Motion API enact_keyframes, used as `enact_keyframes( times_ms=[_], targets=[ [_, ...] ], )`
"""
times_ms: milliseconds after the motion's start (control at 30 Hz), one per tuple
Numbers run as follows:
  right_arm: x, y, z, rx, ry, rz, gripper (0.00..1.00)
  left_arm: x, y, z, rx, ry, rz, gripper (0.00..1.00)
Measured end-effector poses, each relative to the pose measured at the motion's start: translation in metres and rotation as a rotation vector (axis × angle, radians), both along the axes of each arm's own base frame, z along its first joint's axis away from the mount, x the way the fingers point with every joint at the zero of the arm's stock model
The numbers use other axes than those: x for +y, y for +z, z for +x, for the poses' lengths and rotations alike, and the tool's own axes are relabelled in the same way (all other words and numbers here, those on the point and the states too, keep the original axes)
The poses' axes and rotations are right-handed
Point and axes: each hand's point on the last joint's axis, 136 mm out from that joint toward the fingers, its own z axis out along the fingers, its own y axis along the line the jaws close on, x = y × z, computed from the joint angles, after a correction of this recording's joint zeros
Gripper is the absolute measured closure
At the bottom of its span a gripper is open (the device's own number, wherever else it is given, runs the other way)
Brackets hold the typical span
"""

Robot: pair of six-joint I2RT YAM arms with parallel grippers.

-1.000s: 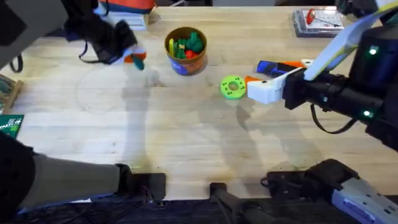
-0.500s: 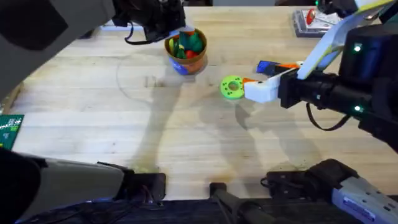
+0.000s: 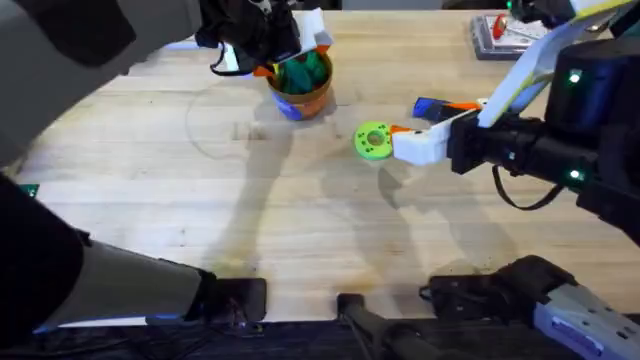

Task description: Pick up the gripper from the table and insert it into the empty holder that is missing its gripper. Then pick up a screw, insert it into the mounting hole, and use the screwdriver to tighten it. Finally, clean up the table by picking up the vegetable and placing it into the bucket.

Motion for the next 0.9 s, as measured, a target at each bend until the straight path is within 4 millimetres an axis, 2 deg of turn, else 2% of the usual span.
enact_keyframes(
  times_ms=[167, 300, 400, 500, 600, 667, 800, 900],
  targets=[
    [-0.001, -0.005, -0.004, 0.023, 0.000, -0.009, 0.007, 0.007, 0.010, 0.000, -0.021, 0.016, -0.006, 0.013],
    [-0.003, -0.009, -0.008, 0.050, 0.000, -0.019, 0.008, 0.023, 0.040, -0.009, -0.086, 0.014, 0.008, 0.013],
    [-0.005, -0.003, -0.012, 0.067, 0.000, -0.027, 0.008, 0.037, 0.065, -0.030, -0.130, -0.018, 0.044, 0.013],
    [-0.008, 0.020, -0.014, 0.058, 0.002, -0.035, 0.008, 0.047, 0.082, -0.062, -0.151, -0.094, 0.108, 0.013],
    [-0.015, 0.051, -0.016, 0.038, -0.015, -0.038, 0.008, 0.052, 0.089, -0.091, -0.153, -0.190, 0.171, 0.013],
    [-0.022, 0.063, -0.021, 0.047, -0.030, -0.043, 0.008, 0.055, 0.089, -0.110, -0.147, -0.262, 0.216, 0.013],
    [-0.029, 0.069, -0.030, 0.076, -0.044, -0.055, 0.008, 0.059, 0.092, -0.135, -0.158, -0.375, 0.281, 0.013],
    [-0.030, 0.065, -0.034, 0.099, -0.042, -0.064, 0.007, 0.061, 0.097, -0.142, -0.186, -0.420, 0.308, 0.014]
  ],
)
